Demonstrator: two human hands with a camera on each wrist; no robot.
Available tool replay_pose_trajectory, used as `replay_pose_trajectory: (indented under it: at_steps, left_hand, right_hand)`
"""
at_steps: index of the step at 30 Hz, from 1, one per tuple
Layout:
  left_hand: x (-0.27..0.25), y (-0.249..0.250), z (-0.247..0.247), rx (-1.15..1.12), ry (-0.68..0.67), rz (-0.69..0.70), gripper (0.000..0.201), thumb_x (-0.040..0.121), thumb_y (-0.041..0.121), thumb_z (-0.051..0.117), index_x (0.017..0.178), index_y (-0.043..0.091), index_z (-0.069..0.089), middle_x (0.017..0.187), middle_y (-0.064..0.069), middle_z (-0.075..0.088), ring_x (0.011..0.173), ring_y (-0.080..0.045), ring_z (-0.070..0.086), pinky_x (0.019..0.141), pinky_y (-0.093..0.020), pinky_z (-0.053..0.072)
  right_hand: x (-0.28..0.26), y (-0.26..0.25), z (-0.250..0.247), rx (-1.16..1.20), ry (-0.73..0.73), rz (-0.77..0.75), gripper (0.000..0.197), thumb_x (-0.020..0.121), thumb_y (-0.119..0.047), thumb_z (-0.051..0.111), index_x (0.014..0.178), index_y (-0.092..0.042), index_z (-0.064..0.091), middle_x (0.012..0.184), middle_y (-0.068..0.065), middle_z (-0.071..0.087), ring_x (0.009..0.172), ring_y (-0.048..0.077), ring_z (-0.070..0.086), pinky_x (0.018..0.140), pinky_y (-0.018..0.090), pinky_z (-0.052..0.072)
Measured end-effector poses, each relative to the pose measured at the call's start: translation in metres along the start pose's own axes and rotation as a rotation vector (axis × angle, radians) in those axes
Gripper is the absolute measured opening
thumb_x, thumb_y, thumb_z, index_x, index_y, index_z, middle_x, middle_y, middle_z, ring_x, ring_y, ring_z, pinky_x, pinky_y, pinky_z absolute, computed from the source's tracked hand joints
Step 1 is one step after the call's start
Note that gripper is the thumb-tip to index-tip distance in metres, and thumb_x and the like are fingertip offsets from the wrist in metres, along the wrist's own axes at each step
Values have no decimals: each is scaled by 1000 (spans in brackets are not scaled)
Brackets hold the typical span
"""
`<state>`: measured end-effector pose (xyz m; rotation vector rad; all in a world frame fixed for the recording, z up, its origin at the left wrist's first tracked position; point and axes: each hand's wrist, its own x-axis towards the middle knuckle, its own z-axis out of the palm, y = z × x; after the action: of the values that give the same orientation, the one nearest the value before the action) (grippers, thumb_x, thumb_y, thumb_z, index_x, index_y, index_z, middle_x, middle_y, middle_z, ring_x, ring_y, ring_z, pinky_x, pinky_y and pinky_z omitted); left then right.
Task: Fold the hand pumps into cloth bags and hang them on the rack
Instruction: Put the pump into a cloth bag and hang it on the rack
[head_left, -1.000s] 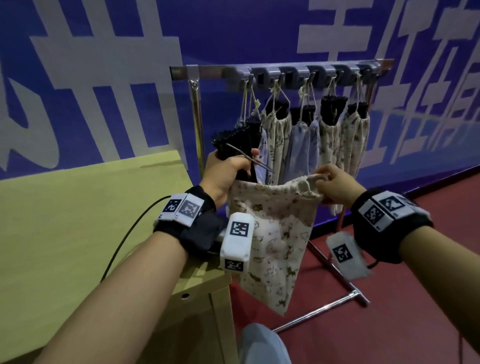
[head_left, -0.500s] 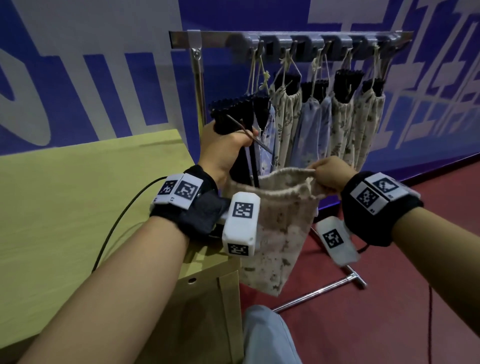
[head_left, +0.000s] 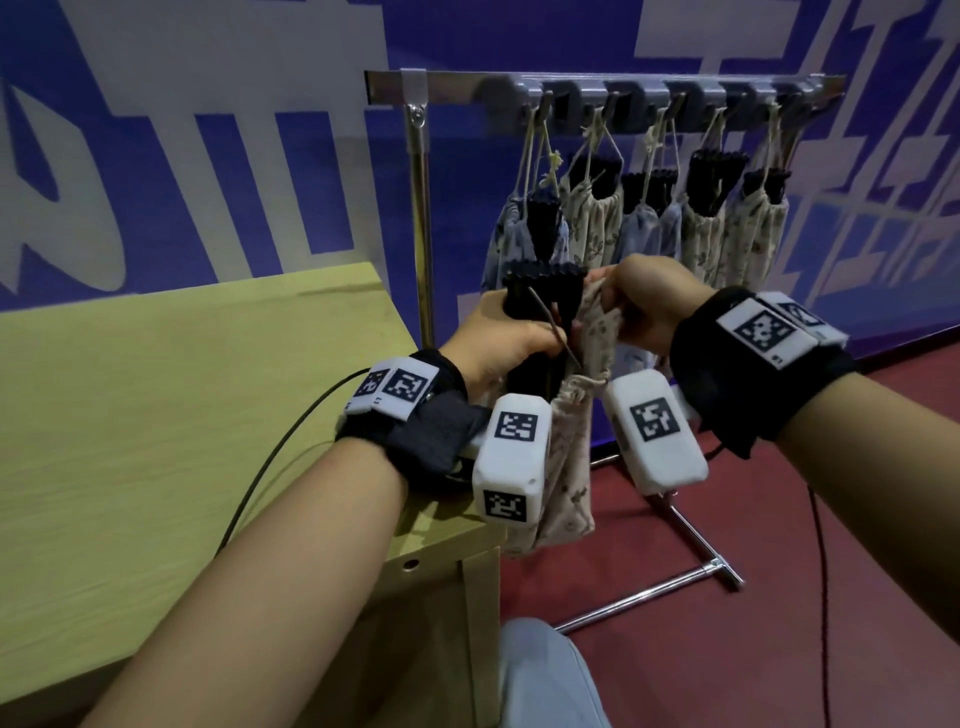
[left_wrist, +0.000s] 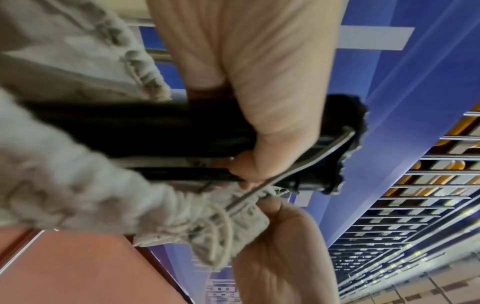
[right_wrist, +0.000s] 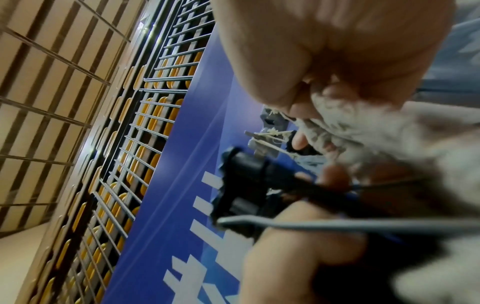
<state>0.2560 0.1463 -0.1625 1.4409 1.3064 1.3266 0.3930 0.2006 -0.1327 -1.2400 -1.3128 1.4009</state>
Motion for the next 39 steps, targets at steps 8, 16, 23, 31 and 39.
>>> replay_pose_trajectory:
  at_steps: [8, 16, 23, 31, 39]
  left_hand:
    - [-2, -2, -3, 61, -25, -51, 11, 80, -4, 66, 86, 6, 66, 78, -4, 65, 66, -3, 59, 57, -9, 48]
    - [-2, -3, -5, 129, 38, -175, 14, 76, 6, 71, 82, 17, 65, 79, -5, 67, 76, -20, 65, 71, -34, 56]
    - [0, -2, -3, 248, 182, -165, 30, 59, 35, 74, 81, 17, 66, 97, -13, 71, 92, -30, 67, 72, -33, 52]
    - [1, -5, -6, 333, -90, -124, 7, 83, 13, 66, 86, 7, 63, 73, -11, 62, 70, -26, 60, 62, -34, 47]
    - [-3, -3, -15, 603, -277, -263, 9, 86, 12, 64, 92, 6, 66, 72, -5, 60, 58, -14, 53, 39, -13, 39]
  right_hand:
    - [-4, -11, 4, 0, -11, -14, 40, 75, 13, 21, 74, -9, 54, 69, 7, 41, 55, 17, 34, 54, 26, 26]
    - [-19, -11, 27, -373, -29, -370, 31, 92, 9, 39, 100, -6, 66, 74, 4, 60, 45, 1, 54, 42, 15, 42]
    - [-21, 6, 36, -374, 99, -517, 35, 87, -25, 44, 98, 2, 64, 88, 9, 60, 83, 17, 52, 70, 30, 40]
    - [-18, 6, 35, -819, 220, -633, 40, 78, -44, 63, 60, -12, 49, 61, 6, 53, 62, 20, 50, 59, 33, 43]
    - [-8, 1, 7, -626, 232, -755, 38, 85, -31, 66, 69, 1, 53, 62, 9, 44, 50, 6, 35, 46, 16, 27]
